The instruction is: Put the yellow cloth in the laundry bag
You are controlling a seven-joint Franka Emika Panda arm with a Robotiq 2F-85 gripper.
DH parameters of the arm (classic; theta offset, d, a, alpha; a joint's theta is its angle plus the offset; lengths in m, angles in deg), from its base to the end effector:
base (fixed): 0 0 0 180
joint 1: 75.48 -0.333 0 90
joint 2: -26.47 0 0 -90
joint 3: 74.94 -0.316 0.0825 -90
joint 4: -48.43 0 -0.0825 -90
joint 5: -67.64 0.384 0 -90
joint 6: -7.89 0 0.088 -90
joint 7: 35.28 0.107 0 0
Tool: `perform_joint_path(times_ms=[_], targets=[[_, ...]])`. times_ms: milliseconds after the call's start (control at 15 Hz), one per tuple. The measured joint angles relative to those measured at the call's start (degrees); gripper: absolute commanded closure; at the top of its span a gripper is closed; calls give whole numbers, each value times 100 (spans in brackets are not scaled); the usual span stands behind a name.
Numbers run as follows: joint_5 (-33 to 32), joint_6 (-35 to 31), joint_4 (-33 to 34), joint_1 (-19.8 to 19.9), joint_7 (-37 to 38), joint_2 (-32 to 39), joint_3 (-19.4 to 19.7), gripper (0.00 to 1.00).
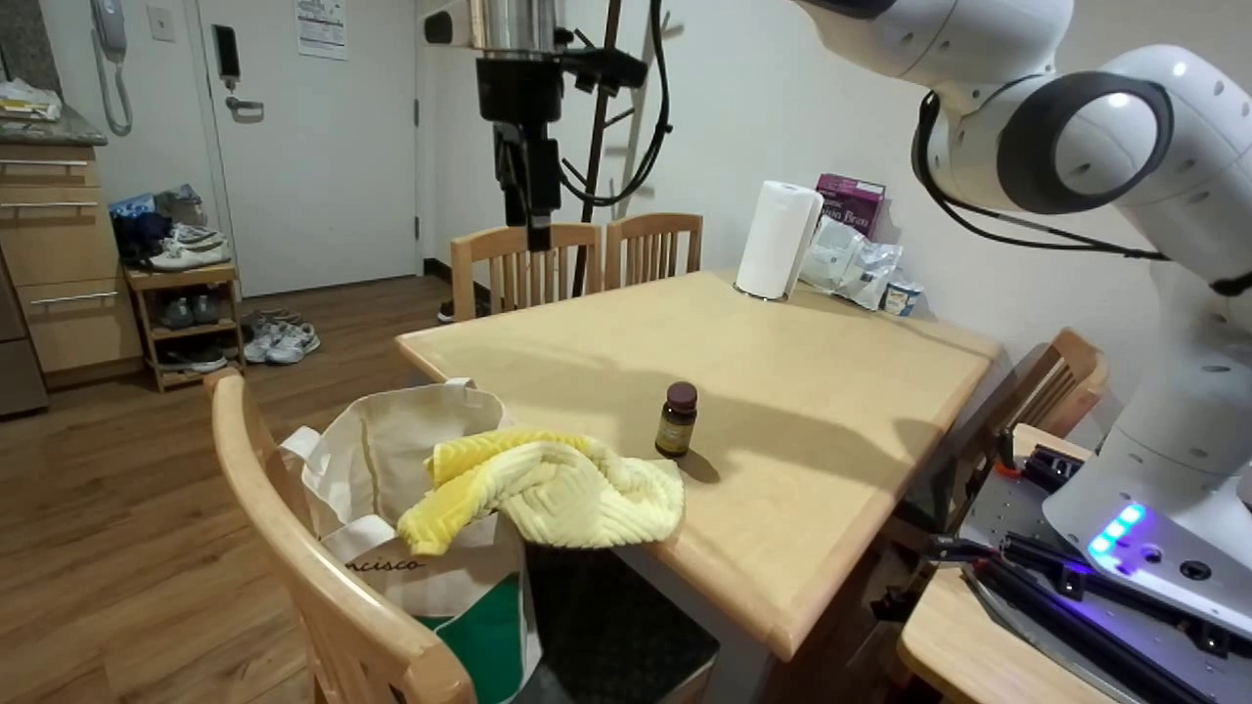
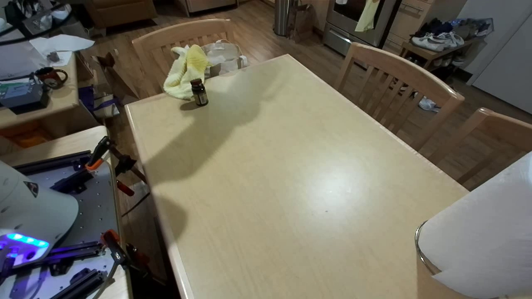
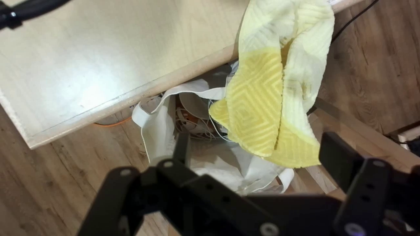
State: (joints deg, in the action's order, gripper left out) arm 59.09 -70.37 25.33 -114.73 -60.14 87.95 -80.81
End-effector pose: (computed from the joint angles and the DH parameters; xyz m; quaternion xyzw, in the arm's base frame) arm 0.5866 0.4947 0.4148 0.8375 0.5430 -0.0494 0.0366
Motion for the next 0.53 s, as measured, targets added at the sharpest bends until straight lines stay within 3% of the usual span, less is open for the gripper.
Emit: perform_joint_path(times_ms=[533], targets=[[2,100,23,-113,991,428,273,0]])
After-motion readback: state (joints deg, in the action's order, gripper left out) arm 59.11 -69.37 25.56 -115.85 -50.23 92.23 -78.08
